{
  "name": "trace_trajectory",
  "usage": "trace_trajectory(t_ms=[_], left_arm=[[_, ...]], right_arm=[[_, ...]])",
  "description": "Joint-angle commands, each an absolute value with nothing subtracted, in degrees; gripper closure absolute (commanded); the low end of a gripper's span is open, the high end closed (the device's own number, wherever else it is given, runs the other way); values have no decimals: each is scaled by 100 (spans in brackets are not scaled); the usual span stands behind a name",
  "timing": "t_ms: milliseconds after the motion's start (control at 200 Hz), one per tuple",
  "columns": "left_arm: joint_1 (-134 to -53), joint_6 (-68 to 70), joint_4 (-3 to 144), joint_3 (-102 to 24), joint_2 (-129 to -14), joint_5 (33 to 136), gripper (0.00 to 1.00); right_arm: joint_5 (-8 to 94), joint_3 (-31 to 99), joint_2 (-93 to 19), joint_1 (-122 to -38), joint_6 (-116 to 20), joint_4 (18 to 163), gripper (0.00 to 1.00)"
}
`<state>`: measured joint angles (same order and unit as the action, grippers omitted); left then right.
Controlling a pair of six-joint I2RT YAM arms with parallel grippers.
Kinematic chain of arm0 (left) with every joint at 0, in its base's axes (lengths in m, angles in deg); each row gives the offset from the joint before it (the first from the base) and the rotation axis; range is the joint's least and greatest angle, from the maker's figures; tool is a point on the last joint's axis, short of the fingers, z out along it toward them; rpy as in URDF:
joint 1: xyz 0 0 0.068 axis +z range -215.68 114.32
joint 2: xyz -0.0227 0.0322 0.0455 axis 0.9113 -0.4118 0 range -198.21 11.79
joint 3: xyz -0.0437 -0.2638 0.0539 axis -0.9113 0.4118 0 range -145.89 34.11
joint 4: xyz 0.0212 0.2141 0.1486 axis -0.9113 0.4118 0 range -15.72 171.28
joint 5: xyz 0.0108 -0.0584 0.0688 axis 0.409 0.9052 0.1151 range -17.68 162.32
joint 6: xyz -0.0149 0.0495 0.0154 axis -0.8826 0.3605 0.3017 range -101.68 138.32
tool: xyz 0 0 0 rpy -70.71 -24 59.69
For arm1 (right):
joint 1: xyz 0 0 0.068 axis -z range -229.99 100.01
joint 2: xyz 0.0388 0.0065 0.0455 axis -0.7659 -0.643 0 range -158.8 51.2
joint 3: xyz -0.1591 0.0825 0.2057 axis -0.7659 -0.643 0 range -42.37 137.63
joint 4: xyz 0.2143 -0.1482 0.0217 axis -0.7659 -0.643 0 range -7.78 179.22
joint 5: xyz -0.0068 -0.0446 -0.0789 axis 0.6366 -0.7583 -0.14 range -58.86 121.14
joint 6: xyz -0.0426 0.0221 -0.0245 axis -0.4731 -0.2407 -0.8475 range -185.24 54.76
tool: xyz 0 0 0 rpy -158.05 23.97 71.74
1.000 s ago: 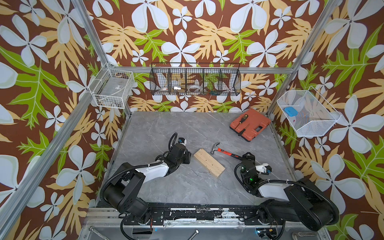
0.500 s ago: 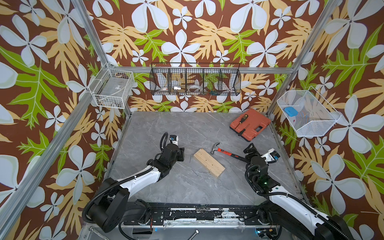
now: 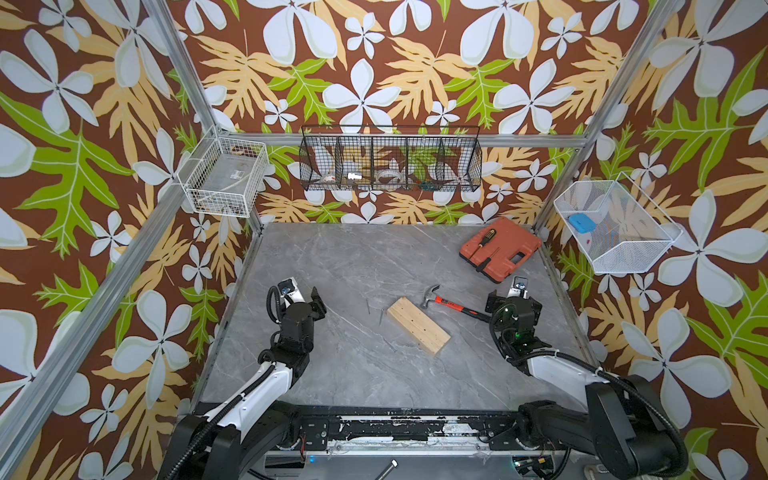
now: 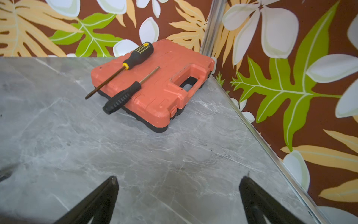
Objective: Use a claw hammer to pull out a nail
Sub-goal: Reset both arms
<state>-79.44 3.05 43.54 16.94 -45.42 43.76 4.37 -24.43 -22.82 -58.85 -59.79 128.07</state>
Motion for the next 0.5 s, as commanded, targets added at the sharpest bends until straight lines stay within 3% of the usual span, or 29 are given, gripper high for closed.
trace_trajectory(t_ms=[0, 235, 365, 420, 490], left_arm=[[-7907, 1136, 3520, 1817, -4695, 3991, 28], [-7587, 1457, 738, 2770, -5603, 4433, 26], [-7412, 1577, -175, 2913, -6352, 5162, 25], [-7405, 1740, -963, 3023, -6810, 5242, 24], [-7392, 1608, -41, 2849, -6480, 5365, 24]], right_arm=[[806, -2476, -2597, -5827, -6558, 13819, 0], [2029, -2562, -3043, -5305, -6484, 14479, 0], [2479, -3267, -3273, -5187, -6582, 16037, 0], [2633, -3047, -3175, -5184, -6624, 15461, 0], [2685, -3071, -3257, -5163, -6623, 15614, 0]])
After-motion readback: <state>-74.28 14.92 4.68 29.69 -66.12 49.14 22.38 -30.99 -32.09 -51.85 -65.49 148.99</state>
